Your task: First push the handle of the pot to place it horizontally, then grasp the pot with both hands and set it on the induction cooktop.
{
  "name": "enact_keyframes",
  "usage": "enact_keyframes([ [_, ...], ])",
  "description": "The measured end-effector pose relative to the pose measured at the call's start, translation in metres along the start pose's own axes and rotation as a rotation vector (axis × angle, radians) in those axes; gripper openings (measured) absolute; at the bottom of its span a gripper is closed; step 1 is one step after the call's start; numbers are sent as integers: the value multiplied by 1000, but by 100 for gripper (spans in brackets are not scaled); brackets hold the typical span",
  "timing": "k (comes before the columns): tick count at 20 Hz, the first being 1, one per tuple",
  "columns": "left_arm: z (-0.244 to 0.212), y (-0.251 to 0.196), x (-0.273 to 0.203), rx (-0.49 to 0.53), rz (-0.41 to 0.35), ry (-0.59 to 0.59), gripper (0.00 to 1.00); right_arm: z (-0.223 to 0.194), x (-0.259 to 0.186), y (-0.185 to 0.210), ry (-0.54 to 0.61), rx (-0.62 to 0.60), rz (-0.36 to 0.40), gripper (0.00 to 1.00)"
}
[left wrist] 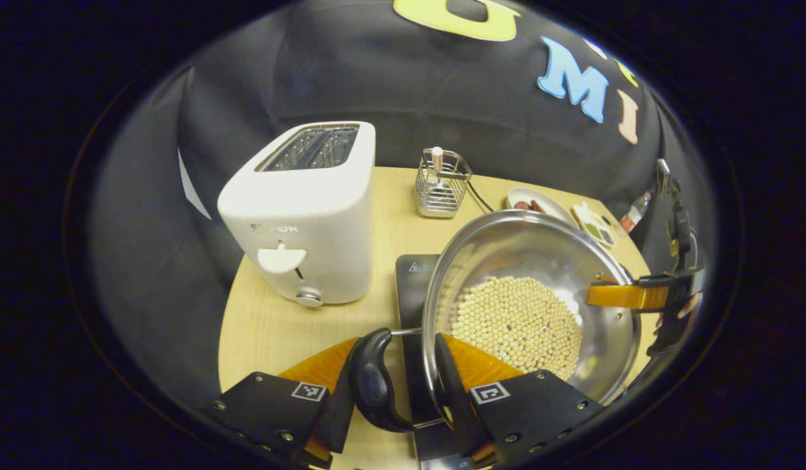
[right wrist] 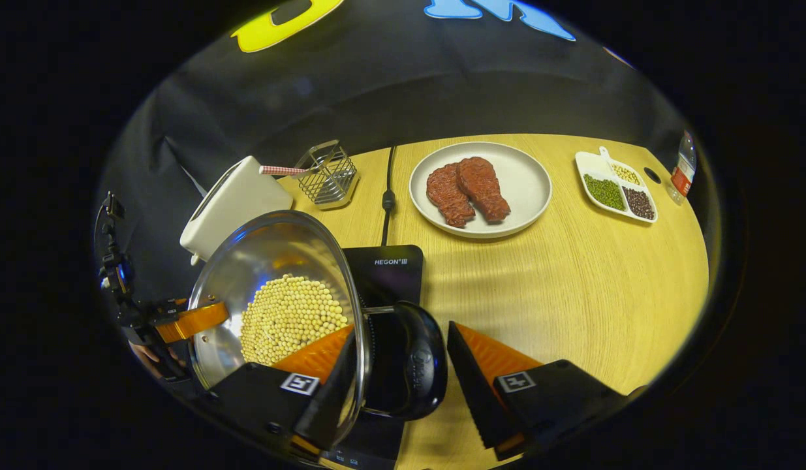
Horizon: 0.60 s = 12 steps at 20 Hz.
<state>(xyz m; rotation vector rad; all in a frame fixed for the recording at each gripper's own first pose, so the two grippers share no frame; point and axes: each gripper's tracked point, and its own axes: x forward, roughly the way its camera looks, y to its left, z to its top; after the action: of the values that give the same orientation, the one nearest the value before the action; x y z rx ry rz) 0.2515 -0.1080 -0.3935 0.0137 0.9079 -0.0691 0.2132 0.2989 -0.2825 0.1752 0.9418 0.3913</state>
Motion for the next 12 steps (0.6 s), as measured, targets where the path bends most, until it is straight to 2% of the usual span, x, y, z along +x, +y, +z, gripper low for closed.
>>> enact_keyframes([
  [1,4,5,-3,30,41,-6,74,2,-6,-4,-14,-6,-8,92],
  [2,4,5,-16,52,60,-15,83,7,-14,-8,-32,-7,-15,99],
  [3,11,2,-25,65,65,-35,85,11,-24,-7,-50,-2,-3,98],
  [4,20,0,-37,73,77,-66,82,14,-34,-8,-66,1,1,99],
  [5,31,-2,-48,74,95,-99,85,18,-46,-10,-88,3,6,99],
  [7,50,-6,-80,73,141,-177,82,27,-73,-22,-148,-5,-15,98],
  [9,75,-14,-113,90,199,-289,85,35,-102,-39,-208,-10,-50,98],
  [10,86,-21,-130,87,218,-343,82,38,-118,-48,-237,-3,-62,98],
  [12,97,-51,-158,41,211,-433,84,46,-156,-69,-317,12,-83,98],
])
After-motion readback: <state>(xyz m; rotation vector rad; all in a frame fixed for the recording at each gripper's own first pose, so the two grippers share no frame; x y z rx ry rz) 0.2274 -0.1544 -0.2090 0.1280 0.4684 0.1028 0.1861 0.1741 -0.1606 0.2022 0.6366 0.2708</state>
